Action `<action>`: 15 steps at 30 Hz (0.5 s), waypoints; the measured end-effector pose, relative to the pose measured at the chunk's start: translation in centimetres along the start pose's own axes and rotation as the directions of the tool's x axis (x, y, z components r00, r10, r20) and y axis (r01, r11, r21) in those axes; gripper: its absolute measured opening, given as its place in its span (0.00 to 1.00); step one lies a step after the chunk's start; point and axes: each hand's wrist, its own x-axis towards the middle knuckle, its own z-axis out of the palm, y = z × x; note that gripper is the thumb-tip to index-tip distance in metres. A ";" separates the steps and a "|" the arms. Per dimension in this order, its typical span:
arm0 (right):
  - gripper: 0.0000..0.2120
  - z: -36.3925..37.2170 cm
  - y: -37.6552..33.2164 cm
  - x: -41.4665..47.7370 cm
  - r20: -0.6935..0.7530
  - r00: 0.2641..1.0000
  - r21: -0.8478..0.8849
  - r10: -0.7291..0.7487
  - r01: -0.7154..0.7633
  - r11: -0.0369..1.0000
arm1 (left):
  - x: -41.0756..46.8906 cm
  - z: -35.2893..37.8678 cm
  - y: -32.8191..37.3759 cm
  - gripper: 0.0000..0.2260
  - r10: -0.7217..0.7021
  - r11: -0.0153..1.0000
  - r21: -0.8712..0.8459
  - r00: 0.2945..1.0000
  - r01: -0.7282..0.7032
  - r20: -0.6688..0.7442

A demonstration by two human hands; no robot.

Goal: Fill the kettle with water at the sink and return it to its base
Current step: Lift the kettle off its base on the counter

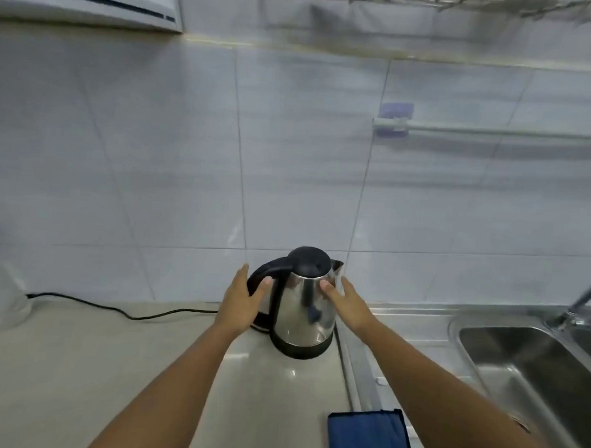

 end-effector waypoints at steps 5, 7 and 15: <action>0.55 0.3 1.3 1.4 0.060 0.998 0.187 -0.017 0.005 0.982 | 0.8 1.3 0.0 0.27 -0.030 0.975 -0.221 1.000 0.029 0.002; 0.48 0.5 2.4 2.2 0.101 0.995 0.207 -0.021 0.000 0.978 | 1.0 1.9 -0.4 0.19 -0.051 0.969 -0.244 0.998 0.039 -0.046; 0.27 1.5 1.1 1.3 0.095 0.991 0.331 -0.094 0.058 0.942 | 1.8 2.8 -0.5 0.15 -0.086 0.935 -0.352 0.988 0.036 -0.127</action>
